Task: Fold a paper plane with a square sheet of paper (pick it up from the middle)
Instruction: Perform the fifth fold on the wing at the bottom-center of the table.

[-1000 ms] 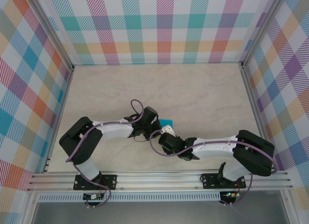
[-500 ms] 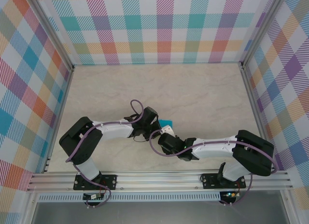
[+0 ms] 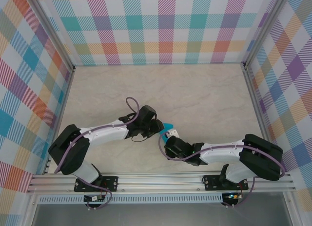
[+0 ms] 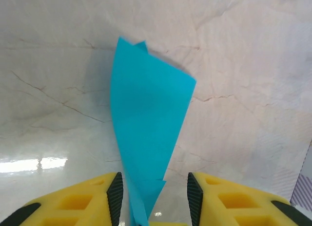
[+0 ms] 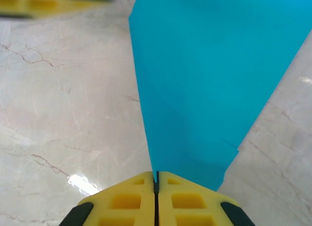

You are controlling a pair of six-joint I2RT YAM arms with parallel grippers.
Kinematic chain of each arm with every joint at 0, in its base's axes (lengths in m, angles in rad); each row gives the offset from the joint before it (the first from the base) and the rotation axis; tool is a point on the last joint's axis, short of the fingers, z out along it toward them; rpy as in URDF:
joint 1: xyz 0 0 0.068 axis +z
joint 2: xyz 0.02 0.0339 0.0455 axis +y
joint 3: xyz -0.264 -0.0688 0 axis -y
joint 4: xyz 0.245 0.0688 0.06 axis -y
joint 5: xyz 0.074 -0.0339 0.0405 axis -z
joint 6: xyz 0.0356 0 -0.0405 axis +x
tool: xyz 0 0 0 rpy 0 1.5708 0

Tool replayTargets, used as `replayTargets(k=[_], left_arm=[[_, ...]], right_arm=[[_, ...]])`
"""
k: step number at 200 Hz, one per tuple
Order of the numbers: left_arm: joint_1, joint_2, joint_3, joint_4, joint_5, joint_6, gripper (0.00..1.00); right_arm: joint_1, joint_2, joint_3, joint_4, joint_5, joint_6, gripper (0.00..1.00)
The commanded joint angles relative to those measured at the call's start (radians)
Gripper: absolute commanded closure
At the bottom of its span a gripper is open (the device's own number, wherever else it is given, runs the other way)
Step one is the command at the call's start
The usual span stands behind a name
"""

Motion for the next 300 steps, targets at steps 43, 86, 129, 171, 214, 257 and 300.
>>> replayTargets(k=[43,86,129,171,214,257,300], left_arm=[[-0.004,-0.104,-0.060,-0.036,-0.101,-0.032,0.48],[0.046,-0.030,-0.058,-0.004,0.012,-0.029,0.40],[0.086,0.107,0.046,-0.009,0.138,0.052,0.38],[0.096,0.195,0.124,-0.025,0.218,0.112,0.45],[0.095,0.253,0.189,-0.098,0.246,0.192,0.75],[0.096,0.260,0.208,-0.169,0.244,0.246,0.93],[0.096,0.251,0.205,-0.163,0.252,0.245,1.00]], right_arm=[[-0.041,0.007,-0.039,0.139,-0.136,-0.035,0.92],[-0.041,0.002,-0.037,0.127,-0.130,-0.108,0.90],[-0.041,-0.001,-0.047,0.120,-0.132,-0.119,0.90],[-0.040,-0.007,-0.044,0.094,-0.130,-0.123,0.89],[-0.040,-0.060,-0.038,0.031,-0.121,-0.103,0.87],[-0.041,-0.125,-0.055,-0.047,-0.110,-0.062,0.81],[-0.041,-0.140,-0.050,-0.110,-0.129,-0.065,0.82]])
